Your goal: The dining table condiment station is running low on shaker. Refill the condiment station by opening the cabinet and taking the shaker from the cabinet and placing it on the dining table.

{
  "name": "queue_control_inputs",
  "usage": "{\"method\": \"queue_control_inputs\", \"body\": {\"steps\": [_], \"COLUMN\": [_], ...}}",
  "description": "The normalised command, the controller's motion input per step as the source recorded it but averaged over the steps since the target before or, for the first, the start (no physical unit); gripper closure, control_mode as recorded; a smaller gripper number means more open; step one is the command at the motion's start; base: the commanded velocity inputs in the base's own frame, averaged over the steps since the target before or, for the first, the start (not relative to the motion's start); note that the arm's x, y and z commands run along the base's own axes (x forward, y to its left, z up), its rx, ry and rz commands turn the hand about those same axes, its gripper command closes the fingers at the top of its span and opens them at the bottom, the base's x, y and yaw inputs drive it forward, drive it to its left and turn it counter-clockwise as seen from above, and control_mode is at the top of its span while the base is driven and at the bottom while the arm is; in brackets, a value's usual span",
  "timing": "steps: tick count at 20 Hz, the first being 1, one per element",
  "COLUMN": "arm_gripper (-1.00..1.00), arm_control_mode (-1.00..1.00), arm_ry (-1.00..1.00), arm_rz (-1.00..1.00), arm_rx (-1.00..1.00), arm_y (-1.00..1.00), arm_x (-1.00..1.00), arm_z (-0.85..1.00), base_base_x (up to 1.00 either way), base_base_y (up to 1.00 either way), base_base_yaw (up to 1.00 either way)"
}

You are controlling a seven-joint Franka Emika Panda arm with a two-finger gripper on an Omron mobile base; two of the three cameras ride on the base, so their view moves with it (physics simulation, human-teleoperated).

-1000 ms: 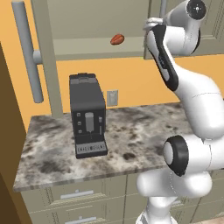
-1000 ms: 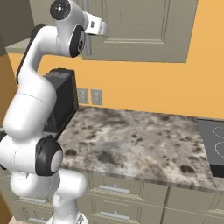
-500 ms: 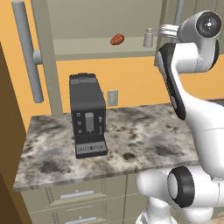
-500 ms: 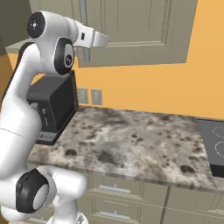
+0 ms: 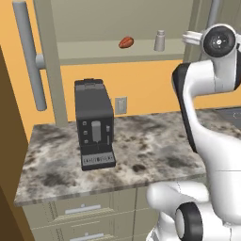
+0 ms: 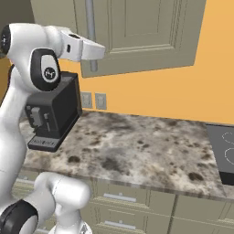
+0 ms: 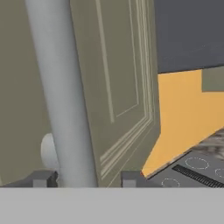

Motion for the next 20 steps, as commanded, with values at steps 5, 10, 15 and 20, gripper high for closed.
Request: {"method": "queue_control_inputs", "body": {"steps": [5, 10, 15, 20], "arm_gripper": [-1.0, -1.0, -1.0, -1.0], "arm_control_mode": [-1.0, -1.0, -1.0, -1.0], "arm_ry": [-0.19, -0.12, 0.02, 0.27], "arm_rz": [-0.15, -0.15, -0.23, -0.3], "arm_rx": [0.0, 0.01, 0.09, 0.07], "arm_y": [0.12, 0.83, 1.0, 0.81], "arm_x": [-1.0, -1.0, -0.34, 0.33], "arm_z": [0.0, 0.2, 0.19, 0.03], "base_base_x": [0.0, 0.0, 0.0, 0.0], "base_base_y": [0.0, 0.0, 0.0, 0.0], "base_base_yaw": [0.0, 0.0, 0.0, 0.0]}}
